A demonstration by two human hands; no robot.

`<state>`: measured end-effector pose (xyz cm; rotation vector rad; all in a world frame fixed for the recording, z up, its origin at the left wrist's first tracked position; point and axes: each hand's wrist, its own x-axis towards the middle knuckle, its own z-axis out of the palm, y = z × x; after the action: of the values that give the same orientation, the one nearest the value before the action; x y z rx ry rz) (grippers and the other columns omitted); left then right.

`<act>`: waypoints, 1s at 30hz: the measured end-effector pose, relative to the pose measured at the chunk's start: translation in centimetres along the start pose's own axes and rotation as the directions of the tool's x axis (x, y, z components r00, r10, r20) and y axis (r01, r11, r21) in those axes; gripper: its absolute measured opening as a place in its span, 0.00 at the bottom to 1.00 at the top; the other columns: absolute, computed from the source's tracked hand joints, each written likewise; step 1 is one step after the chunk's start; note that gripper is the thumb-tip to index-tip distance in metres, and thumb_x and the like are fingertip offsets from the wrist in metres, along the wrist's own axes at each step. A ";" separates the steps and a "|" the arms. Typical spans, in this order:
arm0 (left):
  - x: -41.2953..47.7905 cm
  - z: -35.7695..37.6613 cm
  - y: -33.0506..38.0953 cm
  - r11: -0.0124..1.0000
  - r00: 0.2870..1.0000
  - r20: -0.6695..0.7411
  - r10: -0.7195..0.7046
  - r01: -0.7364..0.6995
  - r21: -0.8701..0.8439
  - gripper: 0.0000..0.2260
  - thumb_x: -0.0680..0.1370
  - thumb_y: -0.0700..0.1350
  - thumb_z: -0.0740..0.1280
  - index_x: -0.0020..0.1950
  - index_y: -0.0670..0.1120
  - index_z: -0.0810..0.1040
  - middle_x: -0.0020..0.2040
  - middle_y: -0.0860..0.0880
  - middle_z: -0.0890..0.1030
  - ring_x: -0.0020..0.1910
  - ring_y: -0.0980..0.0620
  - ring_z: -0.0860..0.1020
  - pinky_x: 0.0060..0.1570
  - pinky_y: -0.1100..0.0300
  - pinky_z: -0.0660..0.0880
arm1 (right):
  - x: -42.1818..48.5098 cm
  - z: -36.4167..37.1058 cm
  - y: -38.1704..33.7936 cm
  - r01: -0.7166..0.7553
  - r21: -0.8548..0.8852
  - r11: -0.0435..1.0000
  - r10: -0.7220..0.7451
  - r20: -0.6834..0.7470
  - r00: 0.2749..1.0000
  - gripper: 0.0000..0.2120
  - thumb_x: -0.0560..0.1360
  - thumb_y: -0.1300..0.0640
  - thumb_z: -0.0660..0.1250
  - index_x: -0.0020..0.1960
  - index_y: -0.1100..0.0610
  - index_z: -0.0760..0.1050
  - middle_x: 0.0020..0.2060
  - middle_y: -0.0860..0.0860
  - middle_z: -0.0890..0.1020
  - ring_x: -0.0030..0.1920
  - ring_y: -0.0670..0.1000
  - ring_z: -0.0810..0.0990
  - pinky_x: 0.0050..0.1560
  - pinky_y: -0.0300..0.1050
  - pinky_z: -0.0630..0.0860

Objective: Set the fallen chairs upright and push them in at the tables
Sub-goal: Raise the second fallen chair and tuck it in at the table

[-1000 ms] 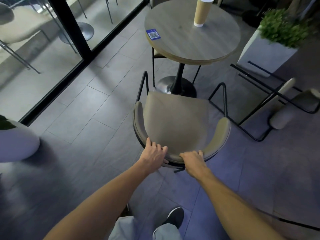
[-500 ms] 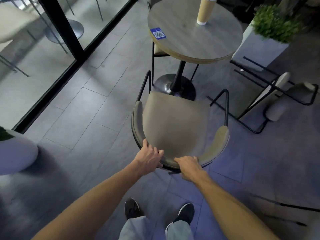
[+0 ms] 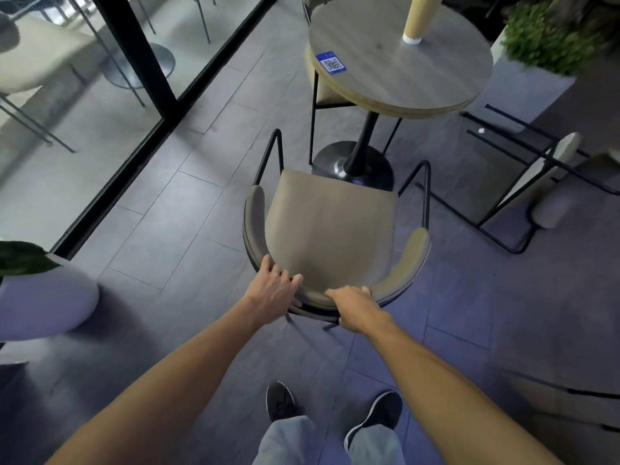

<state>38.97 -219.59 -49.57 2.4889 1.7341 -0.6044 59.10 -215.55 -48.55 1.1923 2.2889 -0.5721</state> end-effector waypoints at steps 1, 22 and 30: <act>0.0 0.1 -0.7 1.000 1.000 -0.003 0.005 -0.005 0.008 0.20 0.80 0.62 0.58 0.56 0.46 0.69 0.50 0.42 0.81 0.50 0.41 0.78 0.64 0.40 0.61 | 0.4 -0.1 -0.4 0.003 0.010 1.000 -0.002 -0.011 1.000 0.18 0.72 0.66 0.65 0.59 0.51 0.71 0.55 0.53 0.81 0.60 0.60 0.78 0.56 0.56 0.68; 7.8 0.5 -14.7 0.999 0.995 0.095 -0.045 0.047 -0.026 0.23 0.82 0.60 0.56 0.73 0.50 0.62 0.71 0.45 0.66 0.75 0.40 0.57 0.74 0.34 0.48 | 11.6 -6.3 -2.2 -0.048 0.024 0.999 0.052 -0.209 0.976 0.12 0.79 0.52 0.61 0.62 0.55 0.70 0.56 0.56 0.81 0.58 0.60 0.78 0.56 0.55 0.68; 13.0 -0.3 -16.8 0.998 0.998 0.066 -0.005 0.009 -0.055 0.23 0.82 0.60 0.55 0.73 0.50 0.63 0.71 0.45 0.67 0.76 0.40 0.57 0.74 0.33 0.46 | 14.7 -9.3 0.2 -0.100 0.000 0.995 0.099 -0.175 0.980 0.12 0.81 0.50 0.59 0.61 0.56 0.70 0.56 0.57 0.81 0.59 0.61 0.77 0.57 0.57 0.68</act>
<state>27.60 -201.69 -50.67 2.3990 1.7129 -0.6226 49.86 -200.88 -50.03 1.3934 2.3561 -0.4355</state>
